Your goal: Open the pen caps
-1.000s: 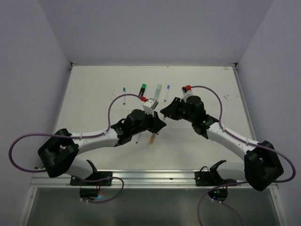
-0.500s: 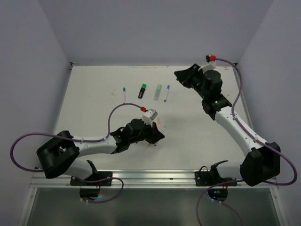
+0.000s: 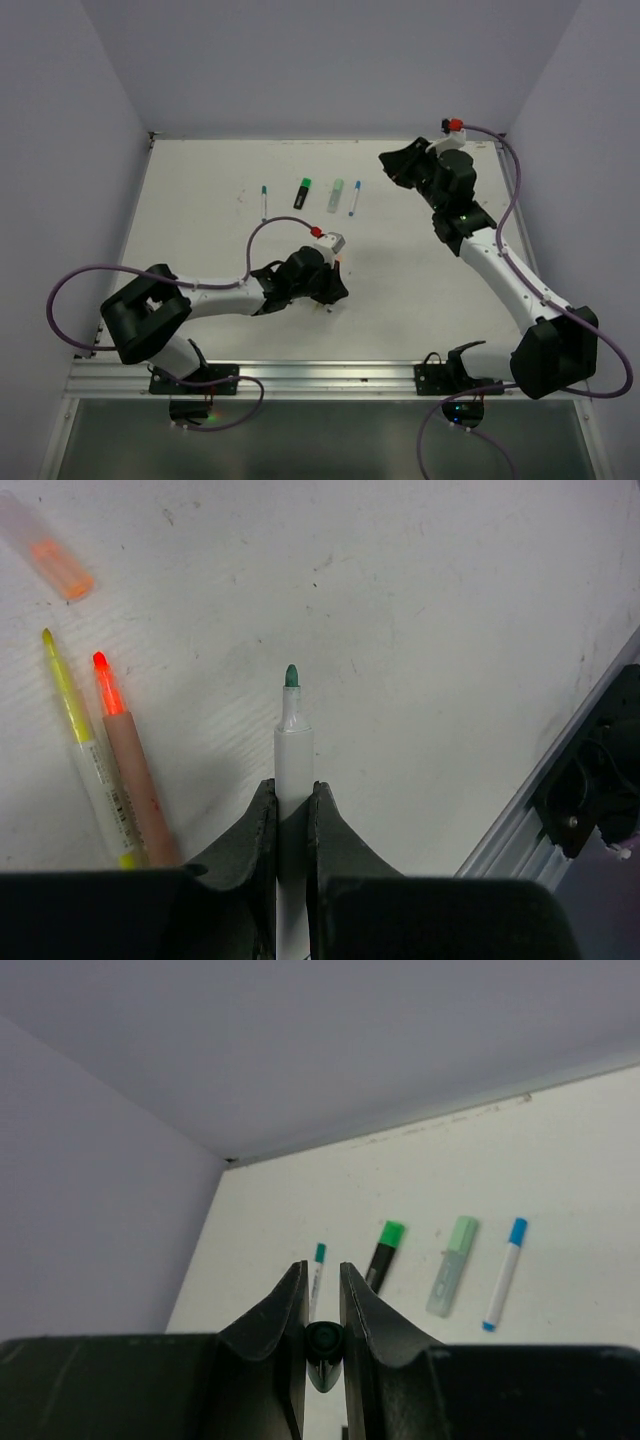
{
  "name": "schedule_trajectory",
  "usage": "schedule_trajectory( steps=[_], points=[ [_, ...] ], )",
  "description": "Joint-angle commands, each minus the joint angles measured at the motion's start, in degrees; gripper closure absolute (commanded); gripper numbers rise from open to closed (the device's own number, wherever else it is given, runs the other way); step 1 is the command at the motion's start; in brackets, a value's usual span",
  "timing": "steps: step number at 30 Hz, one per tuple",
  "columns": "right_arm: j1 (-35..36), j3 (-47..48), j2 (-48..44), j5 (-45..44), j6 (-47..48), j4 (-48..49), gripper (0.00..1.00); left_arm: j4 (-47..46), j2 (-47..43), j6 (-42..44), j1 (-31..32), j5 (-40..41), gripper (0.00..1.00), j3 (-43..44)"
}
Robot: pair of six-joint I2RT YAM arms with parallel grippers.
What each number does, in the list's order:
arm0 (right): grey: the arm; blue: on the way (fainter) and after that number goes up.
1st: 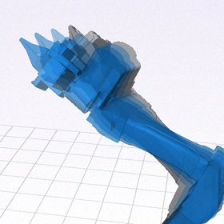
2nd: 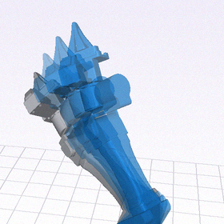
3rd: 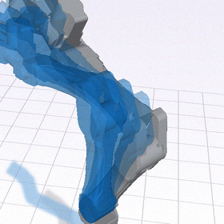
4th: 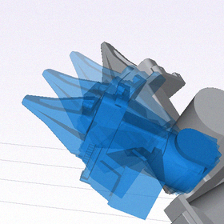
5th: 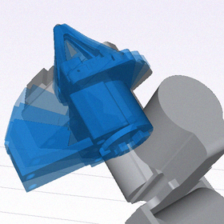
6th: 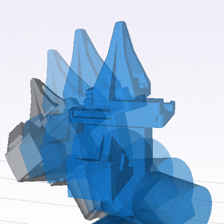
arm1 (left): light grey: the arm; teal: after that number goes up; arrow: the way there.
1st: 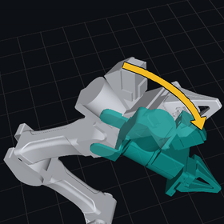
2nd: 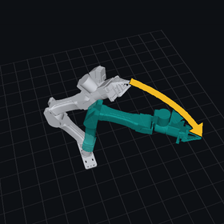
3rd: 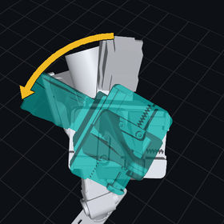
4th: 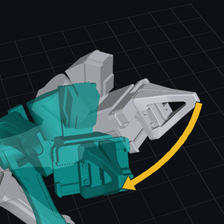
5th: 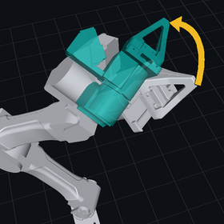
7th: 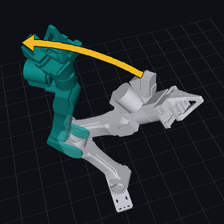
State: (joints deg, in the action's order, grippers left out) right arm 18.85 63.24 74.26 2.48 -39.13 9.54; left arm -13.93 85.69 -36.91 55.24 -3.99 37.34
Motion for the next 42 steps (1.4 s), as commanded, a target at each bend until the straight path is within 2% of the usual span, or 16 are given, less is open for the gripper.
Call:
schedule_trajectory(
  steps=[1, 8, 14, 25, 37, 42],
  points=[
    [0.05, -5.13, -1.31, -0.37, 3.53, -6.11, 1.0, 5.13, 4.56, -0.71, -0.05, 2.93, 1.0, 6.42],
    [0.22, -14.1, -0.61, 1.12, 3.28, -8.4, 1.0, 17.15, 12.3, -1.85, 0.04, 10.84, 0.96, 16.96],
    [0.75, -18.24, 1.41, 2.88, 1.78, -6.9, 1.0, 22.28, 15.38, -1.77, 1.27, 15.06, 0.92, 21.01],
    [2.77, -20.61, 5.45, 4.37, -0.06, -3.48, 1.0, 26.06, 17.58, -3.96, 2.85, 18.14, 0.87, 21.28],
    [7.51, -23.69, 11.51, 6.13, -5.07, 3.29, 1.0, 26.77, 17.23, -4.67, 3.12, 18.75, 0.71, 20.67],
    [8.31, -25.18, 14.51, 6.48, -7.44, 7.41, 1.0, 26.94, 16.88, -4.84, 3.12, 19.1, 0.69, 20.49]
  ],
)
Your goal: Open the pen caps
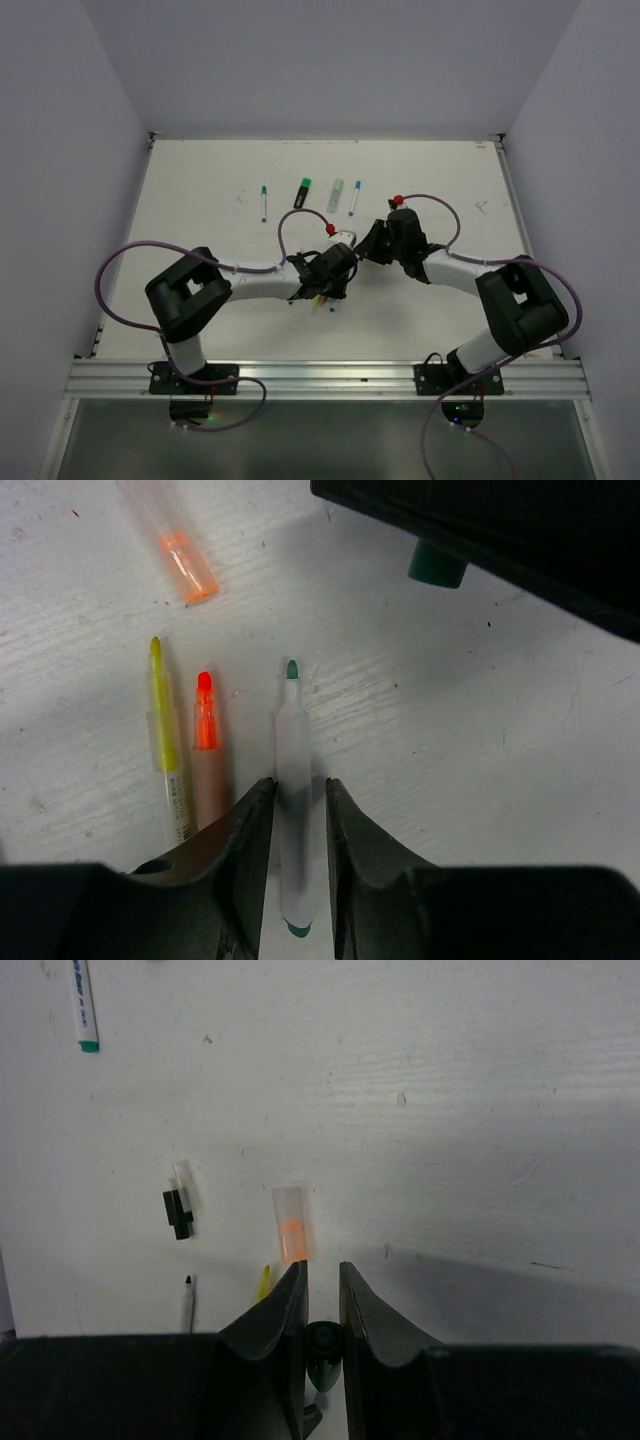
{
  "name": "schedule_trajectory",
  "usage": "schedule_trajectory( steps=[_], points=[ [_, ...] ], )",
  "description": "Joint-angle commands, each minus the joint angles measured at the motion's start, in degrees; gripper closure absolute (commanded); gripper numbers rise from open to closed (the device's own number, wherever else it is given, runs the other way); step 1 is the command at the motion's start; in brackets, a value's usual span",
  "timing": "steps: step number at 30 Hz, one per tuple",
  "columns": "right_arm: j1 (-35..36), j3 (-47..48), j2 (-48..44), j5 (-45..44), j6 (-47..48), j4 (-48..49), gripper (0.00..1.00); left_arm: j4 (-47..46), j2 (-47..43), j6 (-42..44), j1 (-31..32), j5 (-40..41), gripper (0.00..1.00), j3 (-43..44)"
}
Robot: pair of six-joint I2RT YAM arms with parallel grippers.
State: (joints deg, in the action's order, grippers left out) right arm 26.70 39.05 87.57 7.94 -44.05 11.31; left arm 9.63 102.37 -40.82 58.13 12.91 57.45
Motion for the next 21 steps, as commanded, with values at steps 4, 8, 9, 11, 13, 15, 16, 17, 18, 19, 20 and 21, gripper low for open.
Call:
schedule_trajectory(
  steps=[4, 8, 9, 11, 13, 15, 16, 17, 18, 19, 20, 21],
  points=[
    [0.55, -2.22, 4.18, 1.98, -4.02, 9.42, 1.0, 3.82, -1.55, -0.93, 0.32, 2.56, 0.68, 0.64],
    [0.81, -3.27, 7.08, 3.74, -5.43, 13.82, 0.99, 5.14, -4.71, -1.28, 0.93, 3.26, 0.67, 1.61],
    [1.16, -3.36, 7.44, 3.66, -5.34, 14.96, 0.98, 5.66, -5.59, -1.37, 1.02, 3.35, 0.66, 1.61],
    [1.42, -3.71, 7.88, 3.39, -4.91, 15.93, 0.96, 6.1, -9.01, -1.54, 1.02, 4.75, 0.66, 1.52],
    [1.51, -4.24, 8.93, 3.13, -4.81, 18.21, 0.94, 6.89, -12.87, -1.55, 1.11, 6.33, 0.64, 1.17],
    [1.52, -5.12, 10.07, 2.95, -4.9, 20.84, 0.89, 7.51, -16.3, -1.37, 1.02, 8.88, 0.59, 0.74],
    [1.43, -5.38, 10.51, 3.04, -4.82, 21.55, 0.87, 7.68, -17.19, -1.11, 1.02, 10.02, 0.56, 0.47],
    [1.43, -5.73, 10.86, 3.13, -4.9, 22.34, 0.85, 8.12, -18.07, -1.02, 0.85, 12.03, 0.52, 0.21],
    [1.51, -5.91, 11.91, 3.3, -4.99, 24.0, 0.8, 8.13, -18.78, -0.93, 0.76, 12.84, 0.51, -0.49],
    [1.51, -6.09, 12.44, 3.48, -5.16, 24.8, 0.78, 7.95, -20.18, -0.84, 0.41, 13.37, 0.47, -1.02],
    [1.6, -6.52, 12.97, 3.48, -5.25, 25.6, 0.77, 7.86, -20.71, -0.67, -0.29, 13.72, 0.46, -1.55],
    [1.6, -6.79, 13.93, 3.22, -5.52, 27.17, 0.75, 7.51, -21.85, -0.58, -0.91, 13.64, 0.41, -2.77]
  ],
)
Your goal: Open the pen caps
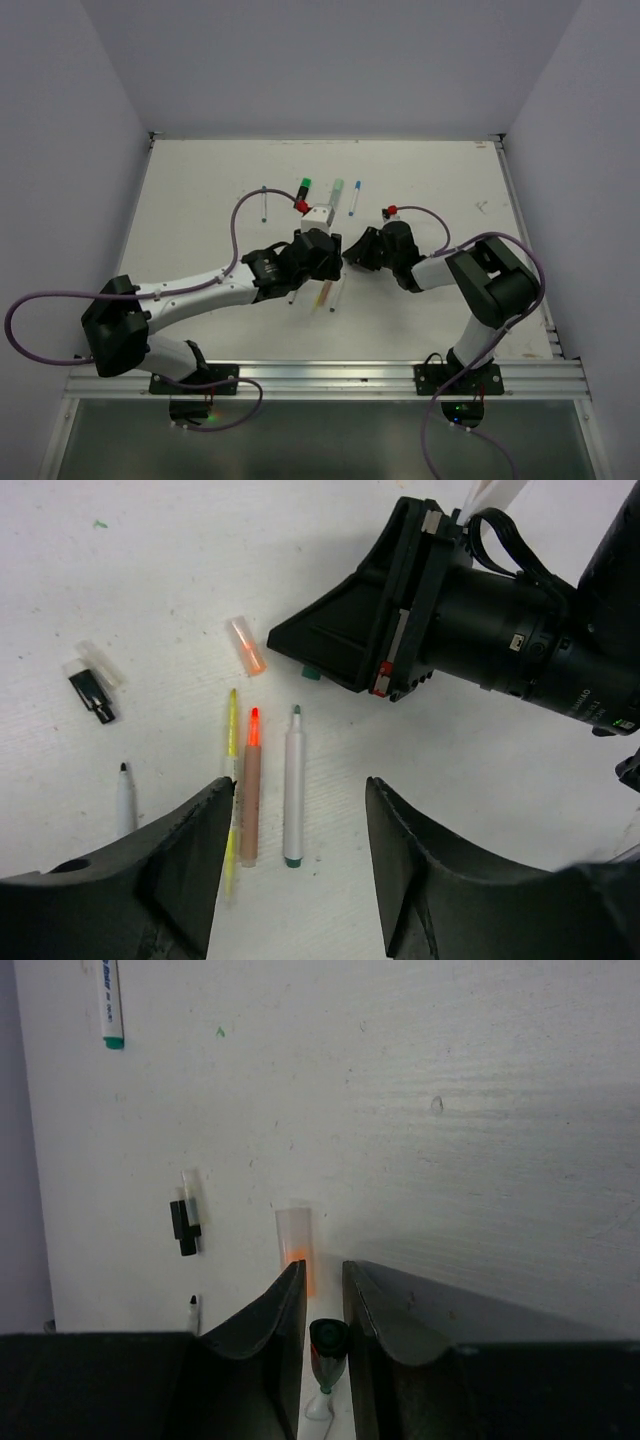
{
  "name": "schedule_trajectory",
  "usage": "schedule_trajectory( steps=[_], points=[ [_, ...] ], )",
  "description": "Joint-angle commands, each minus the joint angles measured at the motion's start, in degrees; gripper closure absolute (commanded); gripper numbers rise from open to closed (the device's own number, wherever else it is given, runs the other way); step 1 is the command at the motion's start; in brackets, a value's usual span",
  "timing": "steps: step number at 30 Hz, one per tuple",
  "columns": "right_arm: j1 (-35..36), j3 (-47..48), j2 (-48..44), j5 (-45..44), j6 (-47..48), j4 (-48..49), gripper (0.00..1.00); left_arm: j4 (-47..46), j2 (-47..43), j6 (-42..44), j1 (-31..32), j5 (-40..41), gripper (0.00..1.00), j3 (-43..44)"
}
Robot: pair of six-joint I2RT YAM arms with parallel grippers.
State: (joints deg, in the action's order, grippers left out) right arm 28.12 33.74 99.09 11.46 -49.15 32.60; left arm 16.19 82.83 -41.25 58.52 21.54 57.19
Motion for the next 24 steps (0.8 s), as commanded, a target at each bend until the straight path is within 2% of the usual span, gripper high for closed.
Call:
schedule_trajectory(
  steps=[1, 5, 13, 20, 24],
  points=[
    [0.18, -1.74, 2.95, -0.3, -0.86, 6.51, 0.73, 0.61, -2.84, -0.14, -1.91, 4.83, 0.4, -3.22],
    [0.18, -3.14, 3.74, -1.0, -1.39, 8.62, 0.68, -1.5, -5.39, 0.03, -5.78, 3.6, 0.26, -7.52],
    [0.01, -6.14, -2.22, -8.03, 0.62, 4.59, 0.62, -2.91, -10.14, 0.47, -9.57, 2.98, 0.23, -14.03],
    [0.09, 6.15, -10.31, -16.46, 10.81, -14.98, 0.48, -4.76, -12.16, 0.47, -10.09, 2.89, 0.23, -17.99],
    [0.09, 17.22, -6.65, -27.43, 16.17, -25.81, 0.43, -5.37, -12.51, 0.82, -10.27, 3.24, 0.2, -18.69]
  ],
)
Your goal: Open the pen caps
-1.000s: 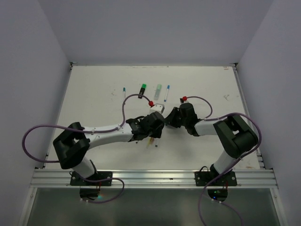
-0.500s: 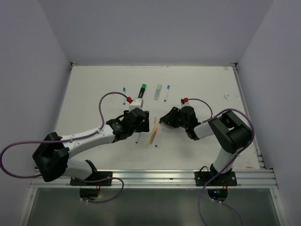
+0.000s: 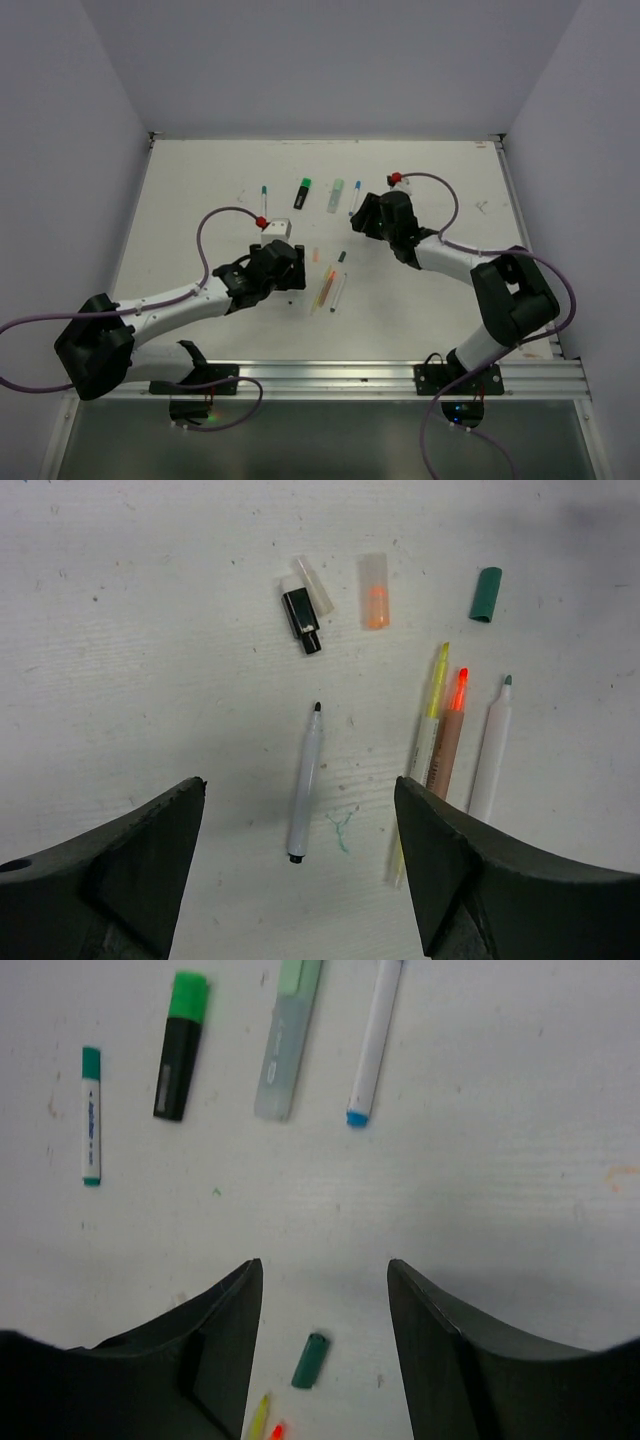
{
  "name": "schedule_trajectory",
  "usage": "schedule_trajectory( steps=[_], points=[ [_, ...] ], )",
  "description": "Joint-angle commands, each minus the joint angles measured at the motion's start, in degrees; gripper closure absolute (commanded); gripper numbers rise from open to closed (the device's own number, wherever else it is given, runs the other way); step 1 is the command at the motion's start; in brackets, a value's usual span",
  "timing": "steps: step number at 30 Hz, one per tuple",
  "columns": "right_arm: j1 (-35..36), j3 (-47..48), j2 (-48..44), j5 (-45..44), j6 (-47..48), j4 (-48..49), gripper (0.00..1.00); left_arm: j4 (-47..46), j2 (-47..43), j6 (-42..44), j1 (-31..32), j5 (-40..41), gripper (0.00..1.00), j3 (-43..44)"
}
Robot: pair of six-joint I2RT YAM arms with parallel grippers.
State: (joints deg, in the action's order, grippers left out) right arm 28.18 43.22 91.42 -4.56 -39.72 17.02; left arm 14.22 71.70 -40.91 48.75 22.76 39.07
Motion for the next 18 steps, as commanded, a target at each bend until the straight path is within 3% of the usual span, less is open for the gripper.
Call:
schedule_trajectory(
  steps=[1, 10, 18],
  points=[
    [0.03, 12.45, 2.26, -12.48, 7.37, -11.73, 0.43, -3.67, -1.39, 0.48, -0.41, 2.02, 0.2, -0.75],
    [-0.15, 41.73, 23.69, -17.5, 9.32, -32.55, 0.45, -3.76, -3.76, 0.04, -0.76, 2.02, 0.01, -4.17],
    [-0.06, 48.53, 31.98, -17.68, 8.35, -37.05, 0.54, -3.85, -7.45, -0.32, -1.29, 2.55, 0.0, -7.34]
  ],
)
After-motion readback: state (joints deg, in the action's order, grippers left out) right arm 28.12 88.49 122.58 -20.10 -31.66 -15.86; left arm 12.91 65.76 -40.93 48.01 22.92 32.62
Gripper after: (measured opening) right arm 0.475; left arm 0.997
